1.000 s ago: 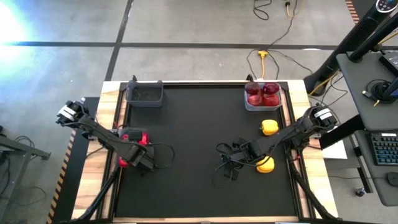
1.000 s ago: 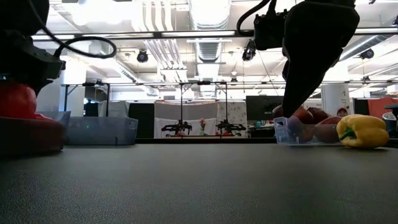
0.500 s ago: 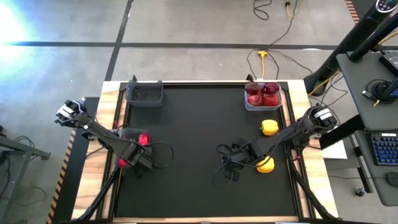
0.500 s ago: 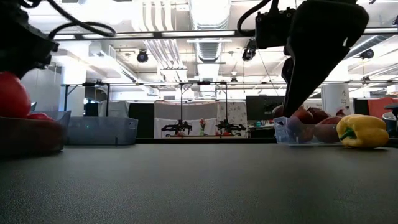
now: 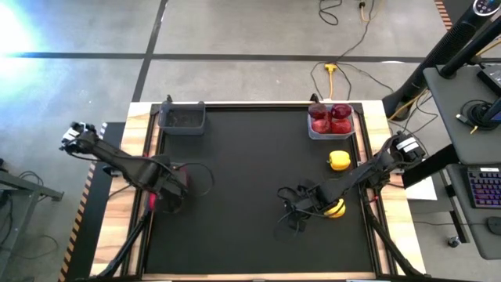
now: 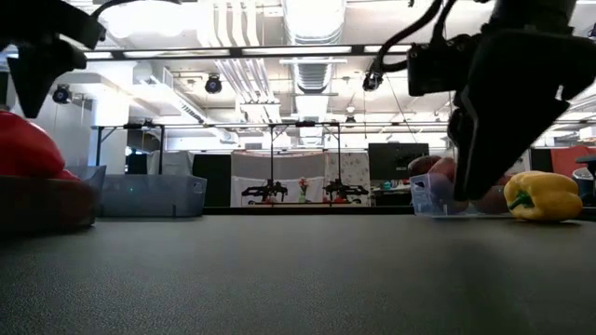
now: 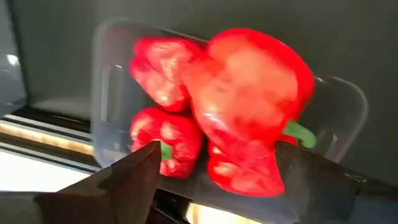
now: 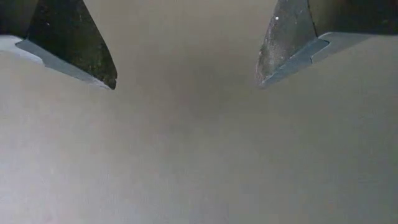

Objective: Sort produce into baskets
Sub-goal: Put the red bell pepper into the bottom black bin, then put the bottom yellow bell pepper into the top black bin

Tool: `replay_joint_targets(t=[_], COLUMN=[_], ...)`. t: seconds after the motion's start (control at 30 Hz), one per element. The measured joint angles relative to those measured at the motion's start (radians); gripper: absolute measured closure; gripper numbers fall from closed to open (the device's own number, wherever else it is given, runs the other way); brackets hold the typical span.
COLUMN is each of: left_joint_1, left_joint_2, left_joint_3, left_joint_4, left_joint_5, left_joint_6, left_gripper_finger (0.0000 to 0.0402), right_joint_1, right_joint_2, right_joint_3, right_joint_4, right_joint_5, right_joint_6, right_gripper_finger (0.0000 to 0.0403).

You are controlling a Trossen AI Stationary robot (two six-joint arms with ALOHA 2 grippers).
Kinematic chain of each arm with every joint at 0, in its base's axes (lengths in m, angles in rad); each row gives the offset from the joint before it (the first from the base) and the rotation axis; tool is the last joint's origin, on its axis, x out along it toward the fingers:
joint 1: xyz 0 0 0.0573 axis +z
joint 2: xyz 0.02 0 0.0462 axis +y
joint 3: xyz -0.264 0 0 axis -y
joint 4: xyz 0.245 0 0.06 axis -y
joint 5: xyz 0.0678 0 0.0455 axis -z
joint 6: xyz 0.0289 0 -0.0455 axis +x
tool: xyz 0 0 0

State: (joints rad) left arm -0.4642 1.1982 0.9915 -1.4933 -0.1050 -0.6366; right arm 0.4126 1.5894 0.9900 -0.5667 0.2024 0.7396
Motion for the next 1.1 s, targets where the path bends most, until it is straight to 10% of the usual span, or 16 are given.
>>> replay_joint_targets(t=[0.3, 0.67, 1.1], left_joint_1=[0.074, 0.083, 0.081], left_joint_2=[-0.084, -0.047, -0.087], left_joint_3=[-0.039, -0.209, 0.034], left_joint_4=[0.023, 0.212, -0.03], left_joint_5=[-0.093, 0.027, -0.018], left_joint_6=[0.001, 0.043, -0.007], left_gripper_finger=[0.0163, 0.0188, 0.0188], right_joint_1=[0.002, 0.002, 0.01], right_joint_2=[0.0, 0.0, -0.095], right_joint_3=[-0.015, -0.015, 0.049], right_joint_4=[0.029, 0.036, -0.04], right_joint_5=[0.001, 0.019, 0.184], right_joint_6=[0.009, -0.019, -0.09], right_gripper_finger=[0.0029, 0.0029, 0.0029])
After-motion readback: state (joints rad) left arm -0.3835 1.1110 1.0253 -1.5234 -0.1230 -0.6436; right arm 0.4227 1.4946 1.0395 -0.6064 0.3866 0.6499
